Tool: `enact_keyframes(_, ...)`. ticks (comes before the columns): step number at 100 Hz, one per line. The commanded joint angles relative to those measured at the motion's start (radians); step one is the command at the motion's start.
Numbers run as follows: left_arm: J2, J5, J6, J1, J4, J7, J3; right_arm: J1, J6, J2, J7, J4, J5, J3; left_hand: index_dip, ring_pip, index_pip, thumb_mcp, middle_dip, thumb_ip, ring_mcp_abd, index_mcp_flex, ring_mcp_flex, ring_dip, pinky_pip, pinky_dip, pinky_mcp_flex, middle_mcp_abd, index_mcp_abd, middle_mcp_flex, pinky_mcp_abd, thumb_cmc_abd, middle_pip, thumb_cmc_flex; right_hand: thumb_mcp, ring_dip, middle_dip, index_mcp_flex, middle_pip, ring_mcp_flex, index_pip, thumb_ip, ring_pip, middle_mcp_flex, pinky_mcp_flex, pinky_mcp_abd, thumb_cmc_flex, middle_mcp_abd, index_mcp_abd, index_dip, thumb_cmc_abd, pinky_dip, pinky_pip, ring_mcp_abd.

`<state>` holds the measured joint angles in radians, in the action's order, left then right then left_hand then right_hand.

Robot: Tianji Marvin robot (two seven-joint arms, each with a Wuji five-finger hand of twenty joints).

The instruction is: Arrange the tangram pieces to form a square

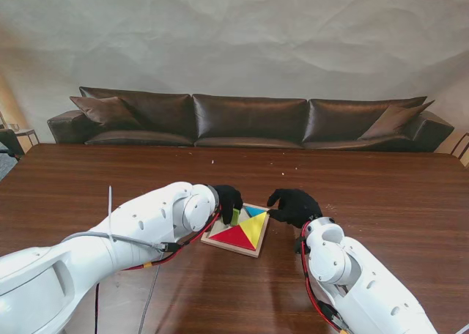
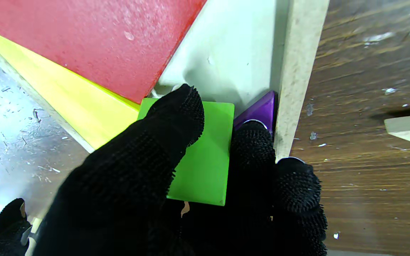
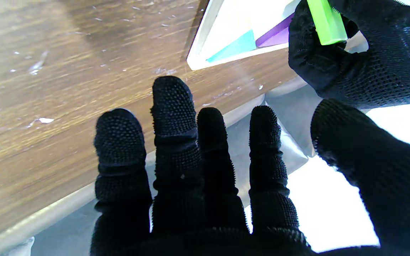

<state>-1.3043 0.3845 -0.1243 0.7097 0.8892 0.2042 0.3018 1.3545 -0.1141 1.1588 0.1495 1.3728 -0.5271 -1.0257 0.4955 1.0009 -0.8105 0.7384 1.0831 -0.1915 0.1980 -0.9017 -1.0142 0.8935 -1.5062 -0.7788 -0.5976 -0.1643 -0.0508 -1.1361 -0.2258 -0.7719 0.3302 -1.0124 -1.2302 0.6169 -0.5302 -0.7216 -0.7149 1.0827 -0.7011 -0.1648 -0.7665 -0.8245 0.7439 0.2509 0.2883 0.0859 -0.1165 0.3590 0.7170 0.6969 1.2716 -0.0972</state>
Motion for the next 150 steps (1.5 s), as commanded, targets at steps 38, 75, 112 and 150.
enact_keyframes(38, -0.025, 0.009, 0.017, -0.008, -0.040, 0.000, -0.017, 0.004, 0.004, 0.000, -0.022, 0.001, 0.007, 0.003, -0.004, 0.038, 0.073, -0.002, 0.049, 0.013, -0.023, 0.033, 0.043, 0.003, -0.063, -0.024, 0.033, -0.036, -0.054, 0.061, 0.044, 0.080, -0.003, 0.007, -0.008, 0.006, 0.021, -0.007, 0.014, 0.003, -0.002, 0.004, -0.018, 0.016, -0.152, -0.011, 0.002, 0.020, 0.013, -0.013, -0.004, 0.021, 0.045, -0.011)
enact_keyframes(75, -0.026, 0.030, 0.024, -0.012, -0.044, -0.016, -0.023, 0.002, 0.006, 0.001, -0.024, -0.004, 0.011, 0.004, 0.015, 0.046, 0.261, 0.016, 0.017, 0.010, -0.026, 0.059, 0.072, 0.008, -0.061, -0.032, 0.055, -0.062, -0.084, 0.140, 0.058, 0.091, 0.051, 0.056, -0.010, 0.006, 0.022, -0.008, 0.014, 0.004, -0.003, 0.003, -0.019, 0.017, -0.153, -0.010, 0.002, 0.019, 0.023, -0.014, -0.001, 0.021, 0.046, -0.011)
enact_keyframes(112, -0.028, 0.046, 0.037, -0.009, -0.043, -0.043, -0.019, -0.001, 0.009, 0.002, -0.024, -0.010, 0.017, 0.005, 0.000, 0.047, 0.399, 0.054, -0.025, 0.013, -0.018, 0.067, 0.098, 0.010, -0.058, -0.038, 0.078, -0.070, -0.109, 0.213, 0.060, 0.114, 0.074, 0.102, -0.013, 0.007, 0.022, -0.010, 0.012, 0.006, -0.005, 0.002, -0.022, 0.016, -0.153, -0.014, 0.005, 0.019, 0.026, -0.014, 0.002, 0.020, 0.047, -0.010)
enact_keyframes(150, -0.041, 0.054, 0.081, -0.009, -0.073, -0.085, -0.014, -0.004, 0.013, 0.001, -0.029, -0.015, 0.021, 0.006, 0.003, 0.014, 0.452, 0.083, -0.121, 0.025, 0.003, 0.074, 0.143, 0.004, -0.022, -0.042, 0.124, -0.075, -0.108, 0.259, 0.051, 0.144, 0.063, 0.129, -0.014, 0.006, 0.023, -0.010, 0.011, 0.007, -0.006, 0.002, -0.023, 0.014, -0.153, -0.014, 0.007, 0.021, 0.030, -0.015, 0.004, 0.019, 0.048, -0.010)
